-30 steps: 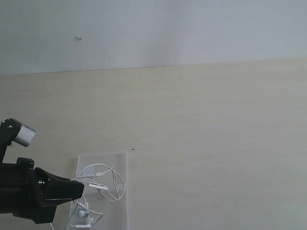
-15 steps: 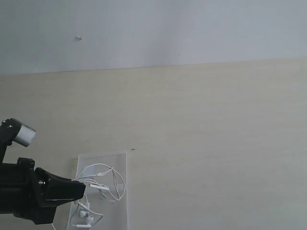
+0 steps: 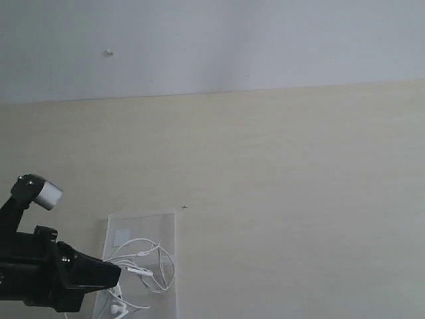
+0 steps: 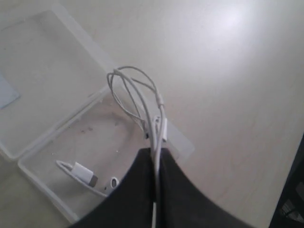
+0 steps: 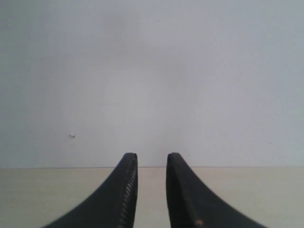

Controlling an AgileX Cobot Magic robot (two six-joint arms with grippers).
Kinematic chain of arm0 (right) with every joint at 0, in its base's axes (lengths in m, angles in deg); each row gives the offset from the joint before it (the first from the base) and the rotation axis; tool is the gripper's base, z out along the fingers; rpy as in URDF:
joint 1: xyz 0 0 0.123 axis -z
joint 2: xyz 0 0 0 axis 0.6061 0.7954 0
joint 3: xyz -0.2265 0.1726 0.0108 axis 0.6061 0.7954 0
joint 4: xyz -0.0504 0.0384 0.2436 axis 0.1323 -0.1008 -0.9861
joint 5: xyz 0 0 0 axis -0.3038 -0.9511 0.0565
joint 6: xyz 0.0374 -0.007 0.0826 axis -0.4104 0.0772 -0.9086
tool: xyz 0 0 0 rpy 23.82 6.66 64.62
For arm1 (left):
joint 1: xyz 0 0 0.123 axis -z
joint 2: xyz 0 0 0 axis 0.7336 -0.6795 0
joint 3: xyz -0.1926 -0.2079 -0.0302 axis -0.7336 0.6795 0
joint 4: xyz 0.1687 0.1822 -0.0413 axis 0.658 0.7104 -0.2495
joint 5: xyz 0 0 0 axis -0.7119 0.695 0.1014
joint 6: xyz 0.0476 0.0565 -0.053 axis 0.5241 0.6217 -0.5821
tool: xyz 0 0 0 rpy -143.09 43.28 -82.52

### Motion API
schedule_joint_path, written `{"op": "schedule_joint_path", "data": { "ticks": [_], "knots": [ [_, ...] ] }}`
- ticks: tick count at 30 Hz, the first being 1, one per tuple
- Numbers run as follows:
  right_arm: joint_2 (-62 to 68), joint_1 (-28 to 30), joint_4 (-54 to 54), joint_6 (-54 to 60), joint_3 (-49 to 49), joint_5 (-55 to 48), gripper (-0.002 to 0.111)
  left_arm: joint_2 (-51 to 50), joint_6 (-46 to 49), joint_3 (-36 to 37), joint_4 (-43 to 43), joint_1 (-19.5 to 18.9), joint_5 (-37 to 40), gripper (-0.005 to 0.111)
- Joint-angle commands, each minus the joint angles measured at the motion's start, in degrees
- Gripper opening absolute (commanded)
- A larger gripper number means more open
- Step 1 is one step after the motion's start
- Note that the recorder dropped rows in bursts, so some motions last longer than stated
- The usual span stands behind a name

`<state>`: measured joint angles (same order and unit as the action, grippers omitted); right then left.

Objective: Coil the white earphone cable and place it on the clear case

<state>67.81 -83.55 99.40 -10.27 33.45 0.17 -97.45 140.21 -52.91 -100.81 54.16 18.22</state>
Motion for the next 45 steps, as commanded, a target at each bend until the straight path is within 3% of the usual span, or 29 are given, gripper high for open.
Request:
{"op": "schedule_joint_path", "data": {
  "ticks": [1,9,14,22,29,35,40,45],
  "knots": [
    [-0.1,0.3,0.3,0.1,-0.3,-0.4,0.022,-0.1,-3.0,-0.6,1.1,0.4,-2.1,0.0],
    [-0.1,0.3,0.3,0.0,-0.3,-0.4,0.022,-0.1,-5.2,-1.0,1.5,0.4,-2.2,0.0],
    [-0.1,0.3,0.3,-0.1,-0.3,-0.4,0.022,-0.1,-5.4,-1.7,1.7,0.4,-0.8,0.015],
    [-0.1,0.3,0.3,-0.1,-0.3,-0.4,0.022,-2.4,-5.4,-2.0,1.7,0.4,0.3,0.015],
    [-0.1,0.3,0.1,-0.1,-0.3,-0.4,0.022,-3.2,-6.9,-4.3,1.9,0.4,1.4,0.031],
    [-0.1,0.3,0.0,-0.1,-0.3,-0.4,0.022,-3.2,-8.4,-5.7,2.8,0.4,1.4,0.035],
    [0.0,0.3,0.0,-0.1,-0.3,-0.4,0.022,-4.0,-9.5,-5.7,3.2,0.4,1.4,0.049],
    [-0.1,0.3,-0.1,-0.1,-0.3,-0.3,0.022,-5.1,-9.5,-5.9,3.5,0.4,1.5,0.051]
  ]
}}
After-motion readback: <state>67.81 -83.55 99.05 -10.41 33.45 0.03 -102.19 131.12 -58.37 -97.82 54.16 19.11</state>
